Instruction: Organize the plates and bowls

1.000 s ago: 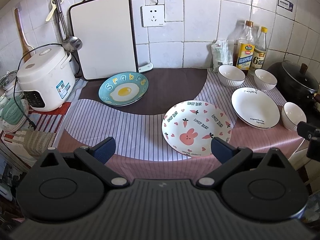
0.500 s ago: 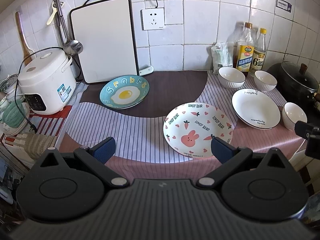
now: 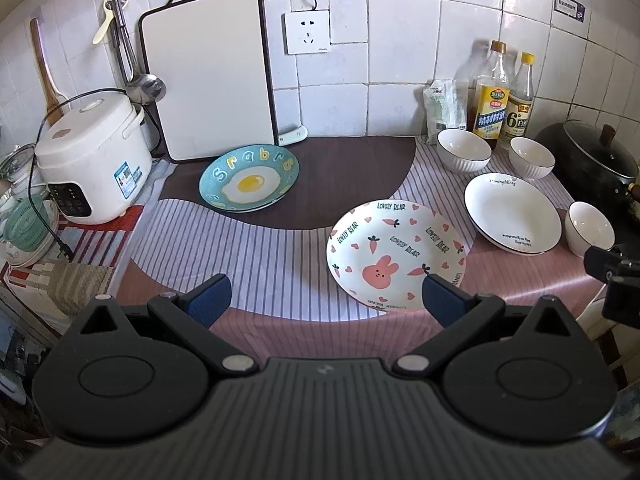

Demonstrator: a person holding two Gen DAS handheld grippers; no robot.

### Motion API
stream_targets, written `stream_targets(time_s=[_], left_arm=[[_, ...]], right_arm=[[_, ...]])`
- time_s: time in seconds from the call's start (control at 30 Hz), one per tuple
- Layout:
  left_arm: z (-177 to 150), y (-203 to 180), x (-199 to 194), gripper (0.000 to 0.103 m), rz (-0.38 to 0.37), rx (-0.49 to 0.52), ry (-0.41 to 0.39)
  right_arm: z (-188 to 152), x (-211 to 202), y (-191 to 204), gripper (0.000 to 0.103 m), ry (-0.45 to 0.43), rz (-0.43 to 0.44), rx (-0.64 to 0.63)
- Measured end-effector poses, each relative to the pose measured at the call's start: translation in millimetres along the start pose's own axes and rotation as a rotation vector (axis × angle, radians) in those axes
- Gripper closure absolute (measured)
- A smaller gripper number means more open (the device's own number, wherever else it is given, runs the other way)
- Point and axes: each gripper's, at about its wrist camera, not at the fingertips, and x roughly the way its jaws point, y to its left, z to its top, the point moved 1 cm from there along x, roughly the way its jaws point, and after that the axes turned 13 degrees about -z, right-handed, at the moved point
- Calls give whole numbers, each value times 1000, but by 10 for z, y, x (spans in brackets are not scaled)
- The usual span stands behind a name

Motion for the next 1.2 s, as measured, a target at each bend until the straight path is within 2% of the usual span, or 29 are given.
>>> stream_targets(time_s=[0.4,0.57,0.67,0.73,0.87,1.1,1.17,1.2], left_arm=[[18,95,31,0,-25,-45,4],[30,214,185,0,-37,-107,63],[29,255,303,0,-35,-82,82],[38,282,387,0,-39,-52,92],[120,362,570,1,-59,-57,135],[231,448,883,2,-115,12,169],[231,468,1010,2,-109,37,189],[233,487,1077,3,-113,37,203]], right_arm=[[-12,29,27,0,3,10,-1],[-69,113,41,0,-9,89,64],[-140,167,75,0,-51,163,92],[-147,224,130,0,-67,190,64],[-130,365,257,6,-29,150,23],[-151,598,415,6,-22,256,6],[-150,659,452,14,-6,274,-9],[-151,706,478,15,10,276,-16]])
